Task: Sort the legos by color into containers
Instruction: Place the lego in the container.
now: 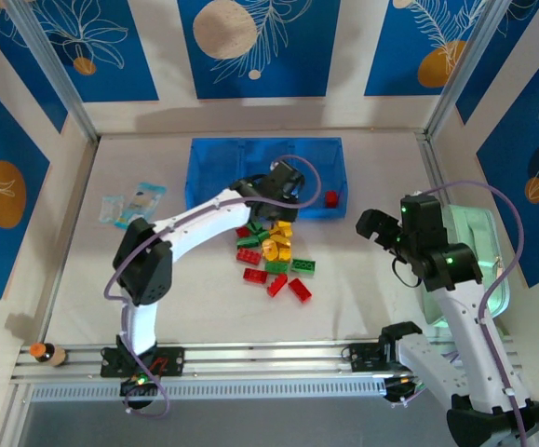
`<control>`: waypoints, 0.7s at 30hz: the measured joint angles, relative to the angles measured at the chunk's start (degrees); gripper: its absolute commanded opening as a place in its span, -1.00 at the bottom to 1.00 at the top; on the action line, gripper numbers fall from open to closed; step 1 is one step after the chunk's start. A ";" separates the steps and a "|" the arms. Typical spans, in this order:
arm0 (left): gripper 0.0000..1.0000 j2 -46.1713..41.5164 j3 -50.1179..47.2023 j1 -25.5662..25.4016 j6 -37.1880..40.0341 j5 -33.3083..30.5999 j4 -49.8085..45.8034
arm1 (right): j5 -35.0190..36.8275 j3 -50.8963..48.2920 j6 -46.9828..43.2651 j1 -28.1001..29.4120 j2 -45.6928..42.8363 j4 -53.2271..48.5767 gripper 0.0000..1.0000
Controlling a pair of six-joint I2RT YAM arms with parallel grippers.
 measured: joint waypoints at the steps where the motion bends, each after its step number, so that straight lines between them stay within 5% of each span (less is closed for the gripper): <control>1: -0.30 -1.05 -0.74 1.31 0.39 0.02 0.00 | -0.31 -0.26 0.11 0.00 0.00 0.04 0.99; 14: -0.29 -7.87 -1.86 22.71 5.64 1.11 -0.83 | -4.50 -3.34 0.07 2.89 2.19 0.98 0.99; 21: -0.27 -4.72 -1.20 28.28 7.34 4.63 -1.66 | -6.54 -4.74 -0.35 8.33 7.26 1.88 0.93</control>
